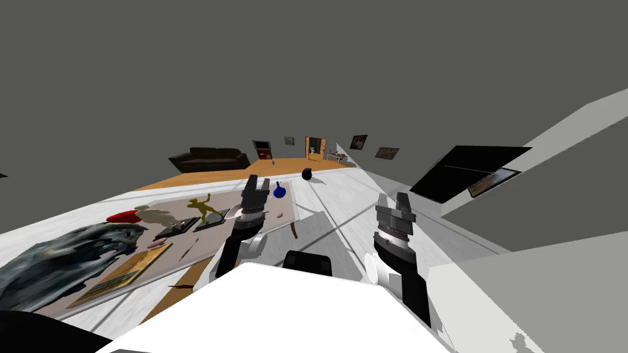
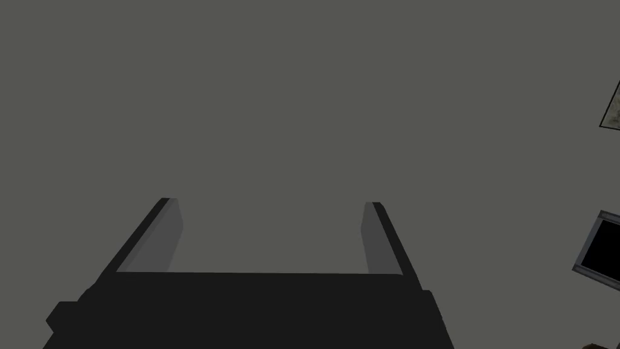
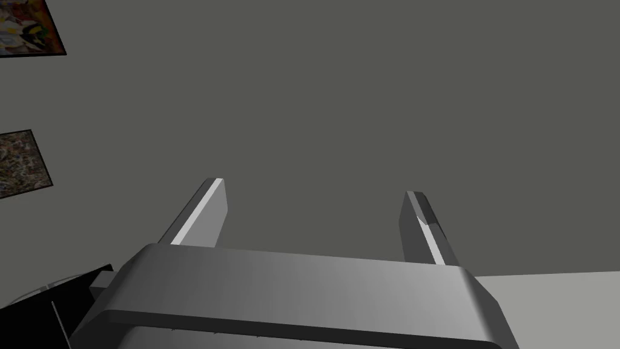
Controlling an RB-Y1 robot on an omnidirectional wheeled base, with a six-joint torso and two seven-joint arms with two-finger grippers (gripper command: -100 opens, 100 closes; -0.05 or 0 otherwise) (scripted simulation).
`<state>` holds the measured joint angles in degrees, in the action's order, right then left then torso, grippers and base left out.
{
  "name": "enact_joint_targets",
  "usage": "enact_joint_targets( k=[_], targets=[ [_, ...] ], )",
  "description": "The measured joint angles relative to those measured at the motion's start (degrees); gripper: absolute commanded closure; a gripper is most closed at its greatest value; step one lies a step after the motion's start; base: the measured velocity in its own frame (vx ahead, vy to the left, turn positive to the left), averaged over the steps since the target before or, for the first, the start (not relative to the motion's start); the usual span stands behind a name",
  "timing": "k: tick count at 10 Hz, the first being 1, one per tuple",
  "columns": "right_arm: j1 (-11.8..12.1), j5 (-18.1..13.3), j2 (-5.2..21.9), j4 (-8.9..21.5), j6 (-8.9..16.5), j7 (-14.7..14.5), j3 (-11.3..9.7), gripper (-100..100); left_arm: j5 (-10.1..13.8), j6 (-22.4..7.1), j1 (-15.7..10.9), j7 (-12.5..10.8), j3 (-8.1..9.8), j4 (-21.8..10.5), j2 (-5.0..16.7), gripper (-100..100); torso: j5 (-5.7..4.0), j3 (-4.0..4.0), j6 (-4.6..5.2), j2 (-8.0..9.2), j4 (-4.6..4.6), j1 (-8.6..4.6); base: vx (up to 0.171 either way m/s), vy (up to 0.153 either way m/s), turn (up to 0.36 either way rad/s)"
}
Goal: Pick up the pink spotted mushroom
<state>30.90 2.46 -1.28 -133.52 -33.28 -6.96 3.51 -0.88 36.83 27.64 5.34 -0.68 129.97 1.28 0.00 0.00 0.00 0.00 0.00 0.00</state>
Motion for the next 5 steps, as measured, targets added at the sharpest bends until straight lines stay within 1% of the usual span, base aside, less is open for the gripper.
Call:
enact_joint_targets(
  k=[1, 2, 4, 5],
  targets=[
    [0.0, 0.0, 0.0, 0.0, 0.0, 0.0, 0.0, 0, -0.2, 0.1, -0.4, -0.3, 0.19, -1.3, 1.0, -100, 0.01, 0.04, 0.01, 0.08, 0.01, 0.04, -0.052, 0.01, -0.05],
    [0.0, 0.0, 0.0, 0.0, 0.0, 0.0, 0.0, 0, -0.4, 0.0, -0.2, -0.6, 0.11, -2.0, 1.9, -100, 0.01, 0.09, 0.0, 0.16, 0.03, 0.05, -0.082, 0.025, -0.066],
    [0.0, 0.0, 0.0, 0.0, 0.0, 0.0, 0.0, 0, -1.0, -2.2, -1.6, -2.1, 0.93, -4.8, 4.2, -100, 0.03, 0.18, 0.01, 0.32, 0.07, 0.13, -0.088, 0.021, -0.079],
    [0.0, 0.0, 0.0, 0.0, 0.0, 0.0, 0.0, 0, -1.3, -2.9, -2.0, -2.7, 1.02, -6.2, 4.8, -100, 0.02, 0.18, 0.01, 0.32, 0.07, 0.08, -0.053, 0.004, -0.021]
  ],
)
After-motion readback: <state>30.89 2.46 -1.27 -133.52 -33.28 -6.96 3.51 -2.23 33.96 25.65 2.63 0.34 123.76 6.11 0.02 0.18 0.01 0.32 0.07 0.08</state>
